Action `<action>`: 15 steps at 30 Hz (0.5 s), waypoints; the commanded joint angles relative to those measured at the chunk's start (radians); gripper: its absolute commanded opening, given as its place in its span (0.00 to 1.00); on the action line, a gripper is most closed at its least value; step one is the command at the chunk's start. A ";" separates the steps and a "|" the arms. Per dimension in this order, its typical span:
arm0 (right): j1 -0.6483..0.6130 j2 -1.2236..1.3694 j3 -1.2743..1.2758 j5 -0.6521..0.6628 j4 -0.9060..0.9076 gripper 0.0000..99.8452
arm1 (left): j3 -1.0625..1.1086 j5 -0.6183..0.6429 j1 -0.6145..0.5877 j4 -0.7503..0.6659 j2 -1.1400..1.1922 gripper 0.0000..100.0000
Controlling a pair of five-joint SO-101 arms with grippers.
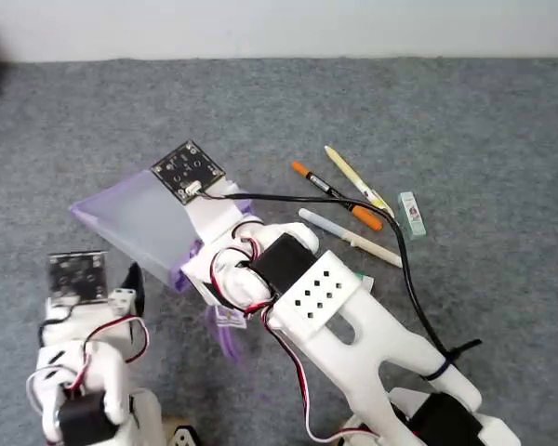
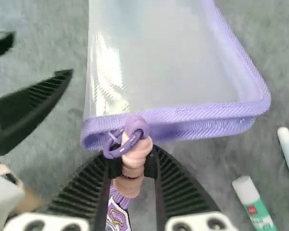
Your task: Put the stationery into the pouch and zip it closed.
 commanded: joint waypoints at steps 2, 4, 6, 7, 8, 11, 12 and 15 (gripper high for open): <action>-0.008 0.018 -0.044 0.008 -0.062 0.01 | -0.199 0.075 -0.005 0.003 -0.008 0.23; -0.008 0.031 -0.044 0.008 -0.093 0.01 | -0.268 0.080 0.051 0.083 -0.008 0.23; -0.007 0.038 -0.044 0.008 -0.119 0.01 | -0.335 0.086 0.123 0.183 -0.008 0.23; -0.007 0.038 -0.044 0.008 -0.128 0.01 | -0.363 0.106 0.158 0.226 -0.008 0.23; -0.007 0.038 -0.046 0.008 -0.128 0.01 | -0.384 0.137 0.193 0.259 -0.008 0.23; -0.005 0.035 -0.049 0.005 -0.119 0.01 | -0.394 0.203 0.267 0.328 -0.006 0.23; -0.005 0.035 -0.057 0.005 -0.114 0.01 | -0.389 0.218 0.279 0.339 -0.006 0.23; -0.007 0.035 -0.100 0.003 -0.084 0.01 | -0.355 0.224 0.290 0.324 -0.006 0.23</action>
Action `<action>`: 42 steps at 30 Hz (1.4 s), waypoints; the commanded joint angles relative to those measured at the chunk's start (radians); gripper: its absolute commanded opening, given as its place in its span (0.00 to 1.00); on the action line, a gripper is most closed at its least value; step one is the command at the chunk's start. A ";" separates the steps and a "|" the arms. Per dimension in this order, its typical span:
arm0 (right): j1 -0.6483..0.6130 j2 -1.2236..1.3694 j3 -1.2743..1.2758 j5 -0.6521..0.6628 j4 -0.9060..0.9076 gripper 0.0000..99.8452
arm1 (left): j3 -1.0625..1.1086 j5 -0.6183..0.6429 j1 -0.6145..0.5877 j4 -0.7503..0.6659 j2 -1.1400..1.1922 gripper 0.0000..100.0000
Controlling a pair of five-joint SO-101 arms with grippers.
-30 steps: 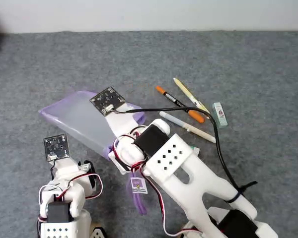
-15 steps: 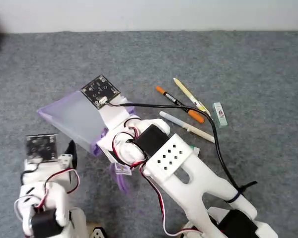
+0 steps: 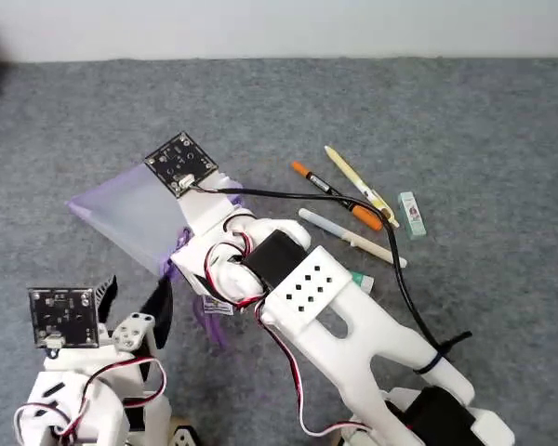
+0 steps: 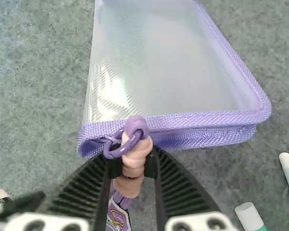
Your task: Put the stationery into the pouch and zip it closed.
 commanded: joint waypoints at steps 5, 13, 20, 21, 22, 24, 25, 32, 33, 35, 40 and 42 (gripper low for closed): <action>-0.010 -0.008 -0.140 0.003 0.073 0.01 | 0.033 0.023 0.025 -0.044 -0.003 0.23; -0.036 -0.010 -0.206 0.002 0.205 0.01 | 0.065 0.021 0.023 -0.077 -0.003 0.23; -0.091 -0.010 -0.229 0.000 0.208 0.01 | 0.104 -0.003 0.025 -0.115 -0.003 0.23; -0.091 -0.010 -0.235 0.000 0.211 0.01 | 0.110 -0.017 0.025 -0.129 -0.003 0.23; -0.091 -0.010 -0.238 0.000 0.213 0.01 | 0.119 -0.028 0.025 -0.144 -0.003 0.23; -0.091 -0.010 -0.239 0.000 0.216 0.01 | 0.131 -0.034 0.021 -0.158 -0.003 0.23; -0.090 -0.010 -0.239 0.000 0.217 0.01 | 0.131 -0.034 0.020 -0.155 -0.003 0.23; -0.102 -0.053 -0.233 0.000 0.225 0.01 | 0.136 -0.034 -0.025 -0.149 0.003 0.23; -0.104 -0.061 -0.233 0.002 0.225 0.01 | 0.137 -0.034 -0.037 -0.149 0.017 0.23; -0.108 -0.071 -0.233 0.002 0.225 0.01 | 0.136 -0.034 -0.061 -0.150 0.064 0.23; -0.110 -0.081 -0.233 0.002 0.226 0.01 | 0.104 -0.028 -0.069 -0.166 0.207 0.23; -0.110 -0.081 -0.233 0.002 0.249 0.01 | 0.082 -0.026 -0.071 -0.164 0.247 0.22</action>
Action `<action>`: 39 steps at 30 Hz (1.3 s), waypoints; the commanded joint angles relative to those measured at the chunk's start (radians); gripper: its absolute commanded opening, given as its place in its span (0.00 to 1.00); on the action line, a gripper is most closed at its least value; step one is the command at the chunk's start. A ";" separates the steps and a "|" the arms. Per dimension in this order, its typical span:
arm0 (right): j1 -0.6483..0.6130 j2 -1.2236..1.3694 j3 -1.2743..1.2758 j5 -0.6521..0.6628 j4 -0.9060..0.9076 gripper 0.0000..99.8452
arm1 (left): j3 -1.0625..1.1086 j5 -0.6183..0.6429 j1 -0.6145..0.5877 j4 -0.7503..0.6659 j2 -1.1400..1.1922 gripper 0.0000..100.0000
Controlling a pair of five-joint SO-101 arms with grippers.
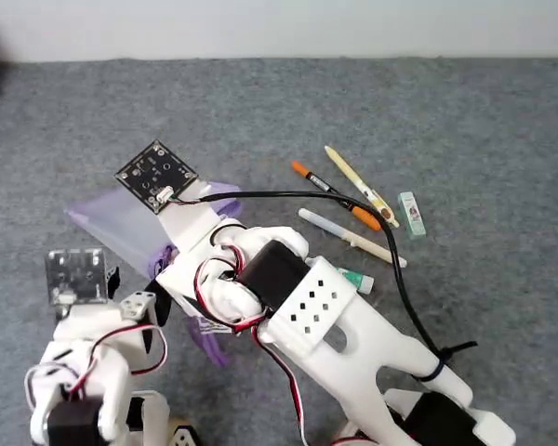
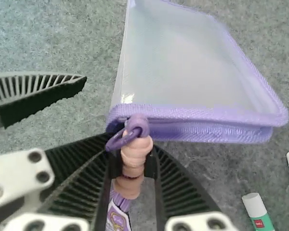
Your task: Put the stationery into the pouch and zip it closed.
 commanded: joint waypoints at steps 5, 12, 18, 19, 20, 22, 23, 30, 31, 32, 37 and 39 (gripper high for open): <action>-0.015 -0.054 -0.061 -0.003 0.127 0.01 | -0.084 0.038 -0.011 -0.012 0.081 0.22; -0.008 -0.096 -0.060 -0.003 0.136 0.01 | -0.084 -0.011 -0.011 -0.012 0.008 0.06; -0.008 -0.131 0.003 -0.002 0.134 0.01 | -0.079 -0.068 -0.011 -0.012 -0.057 0.01; -0.008 -0.143 0.018 -0.002 0.133 0.01 | -0.077 -0.068 -0.011 -0.012 -0.061 0.01; -0.008 -0.156 0.035 -0.002 0.133 0.01 | -0.077 -0.068 -0.011 -0.012 -0.061 0.01; -0.008 -0.186 0.066 -0.002 0.136 0.01 | -0.077 -0.068 -0.011 -0.012 -0.061 0.01; -0.007 -0.206 0.083 0.000 0.137 0.01 | -0.077 -0.068 -0.011 -0.012 -0.061 0.01; 0.107 -0.381 0.252 0.011 0.151 0.01 | -0.077 -0.068 -0.011 0.006 -0.061 0.01; 0.124 -0.406 0.275 0.025 0.157 0.01 | -0.077 -0.068 -0.011 0.011 -0.061 0.01; 0.136 -0.430 0.296 0.041 0.160 0.01 | -0.077 -0.068 -0.011 0.011 -0.061 0.01; 0.203 -0.539 0.364 0.101 0.165 0.01 | -0.077 -0.069 -0.009 0.011 -0.061 0.01; 0.248 -0.576 0.377 0.126 0.176 0.01 | -0.077 -0.069 -0.009 0.011 -0.061 0.01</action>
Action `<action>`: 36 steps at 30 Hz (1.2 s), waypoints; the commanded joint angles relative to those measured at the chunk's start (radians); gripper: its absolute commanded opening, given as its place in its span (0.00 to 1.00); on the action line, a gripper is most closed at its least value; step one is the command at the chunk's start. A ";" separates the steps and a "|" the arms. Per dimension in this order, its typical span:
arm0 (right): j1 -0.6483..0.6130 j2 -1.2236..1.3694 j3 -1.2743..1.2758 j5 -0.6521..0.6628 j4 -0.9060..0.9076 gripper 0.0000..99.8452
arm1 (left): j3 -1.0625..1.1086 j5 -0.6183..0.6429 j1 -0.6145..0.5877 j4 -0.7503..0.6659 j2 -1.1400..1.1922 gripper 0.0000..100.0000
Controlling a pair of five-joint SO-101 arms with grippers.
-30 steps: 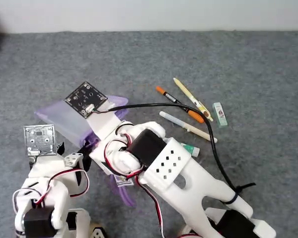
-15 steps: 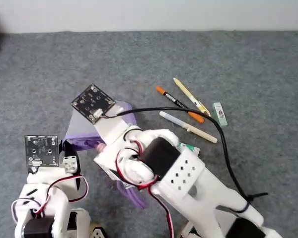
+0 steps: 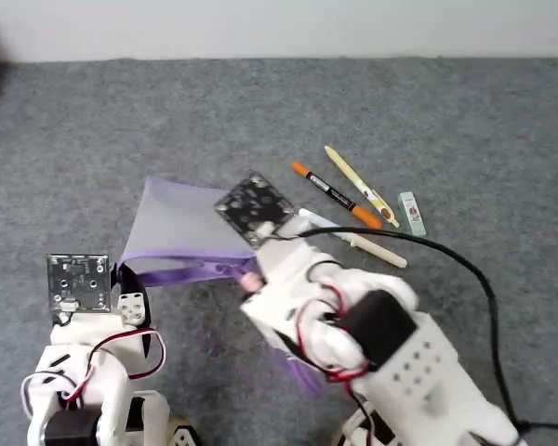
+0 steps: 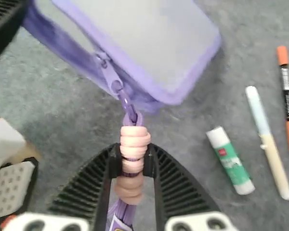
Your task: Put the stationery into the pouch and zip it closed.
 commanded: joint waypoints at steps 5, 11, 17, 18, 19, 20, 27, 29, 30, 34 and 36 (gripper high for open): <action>0.162 -0.117 0.006 0.068 0.076 0.01 | -0.039 -0.012 -0.008 0.006 -0.003 0.01; 0.171 -0.117 0.006 0.064 0.062 0.01 | -0.039 -0.012 -0.006 0.006 -0.003 0.01; 0.171 -0.119 0.006 0.068 0.062 0.01 | -0.044 -0.012 0.038 0.005 -0.005 0.05; 0.171 -0.120 0.006 0.068 0.064 0.01 | -0.042 -0.008 0.052 0.005 -0.005 0.08; 0.171 -0.122 0.006 0.068 0.064 0.01 | -0.042 -0.006 0.060 0.005 -0.003 0.10; 0.171 -0.124 0.006 0.068 0.064 0.01 | -0.042 0.002 0.060 0.003 -0.003 0.12; 0.171 -0.125 0.005 0.068 0.074 0.01 | -0.024 0.017 0.058 -0.009 -0.003 0.15; 0.171 -0.125 0.005 0.068 0.074 0.01 | 0.004 0.015 0.058 -0.029 -0.003 0.15; 0.171 -0.125 0.005 0.068 0.074 0.01 | 0.015 0.014 0.060 -0.040 -0.003 0.15; 0.173 -0.125 0.005 0.068 0.073 0.01 | 0.038 -0.008 0.066 -0.081 -0.002 0.13; 0.176 -0.125 0.005 0.068 0.070 0.01 | 0.042 -0.049 0.066 -0.089 -0.002 0.08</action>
